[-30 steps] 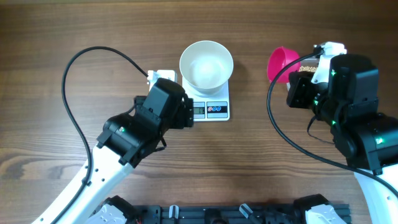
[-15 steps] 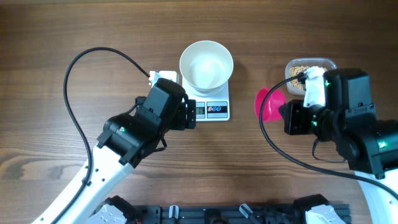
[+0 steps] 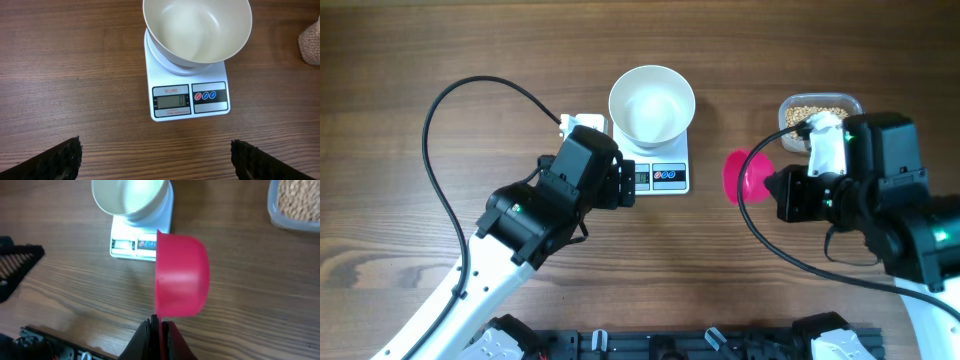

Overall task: Scoop item into bowl and weigh 150g on scale
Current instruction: 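Move the scoop with the right gripper over the soybean tub, then lower the scoop into the soybeans with the right gripper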

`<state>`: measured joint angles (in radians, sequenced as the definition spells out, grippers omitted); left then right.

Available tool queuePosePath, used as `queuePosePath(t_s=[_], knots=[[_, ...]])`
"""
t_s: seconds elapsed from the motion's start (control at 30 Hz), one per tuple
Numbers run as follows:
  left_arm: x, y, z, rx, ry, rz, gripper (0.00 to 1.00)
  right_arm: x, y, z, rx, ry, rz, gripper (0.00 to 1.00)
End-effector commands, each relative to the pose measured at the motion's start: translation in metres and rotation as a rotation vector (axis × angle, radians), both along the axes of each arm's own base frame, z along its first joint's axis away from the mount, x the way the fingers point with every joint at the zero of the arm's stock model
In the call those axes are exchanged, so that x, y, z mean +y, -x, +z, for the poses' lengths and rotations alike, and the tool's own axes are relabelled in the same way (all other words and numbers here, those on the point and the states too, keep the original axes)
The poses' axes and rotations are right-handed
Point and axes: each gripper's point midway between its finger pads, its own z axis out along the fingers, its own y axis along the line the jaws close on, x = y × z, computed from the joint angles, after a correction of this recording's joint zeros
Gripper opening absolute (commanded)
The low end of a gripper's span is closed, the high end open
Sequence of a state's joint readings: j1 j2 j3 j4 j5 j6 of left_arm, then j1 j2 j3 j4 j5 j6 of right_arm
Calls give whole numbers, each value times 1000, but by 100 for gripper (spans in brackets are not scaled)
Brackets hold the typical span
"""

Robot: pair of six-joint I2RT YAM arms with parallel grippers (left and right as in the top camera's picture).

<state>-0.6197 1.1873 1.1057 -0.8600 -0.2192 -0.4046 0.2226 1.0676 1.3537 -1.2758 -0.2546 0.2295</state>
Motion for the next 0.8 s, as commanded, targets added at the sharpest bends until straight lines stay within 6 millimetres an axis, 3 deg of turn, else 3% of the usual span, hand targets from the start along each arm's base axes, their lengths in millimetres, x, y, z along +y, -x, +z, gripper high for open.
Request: queuePosePath(t_s=[0.0,0.07,0.17,0.27,0.37,0.57,0.67,0.73,0.77], knots=[[0,-1,0,0,2,-2,100,-4,-4,33,-78,-23,-47,4],[0,-1,0,0,2,-2,100,-22,-9,43,-65,50,-129,4],[0,-1,0,0,2,-2,100,-31,-18,52,-26,111,-113,4],[0,-1,0,0,2,-2,100,-45,-41,78,-96,145,-169,4],[0,-1,0,0,2,-2,100,-63,-47,93,-159,209,-238,4],[0,-1,0,-1,2,-2,100,-92,-64,79,-123,393,-309,4],[0,-1,0,0,2,-2,100,-106,-94,65,-100,482,-376,4],[0,-1,0,0,2,-2,100,-118,-124,65,-147,512,-493,4],[0,-1,0,0,2,-2,100,-116,-136,61,-157,567,-404,4]])
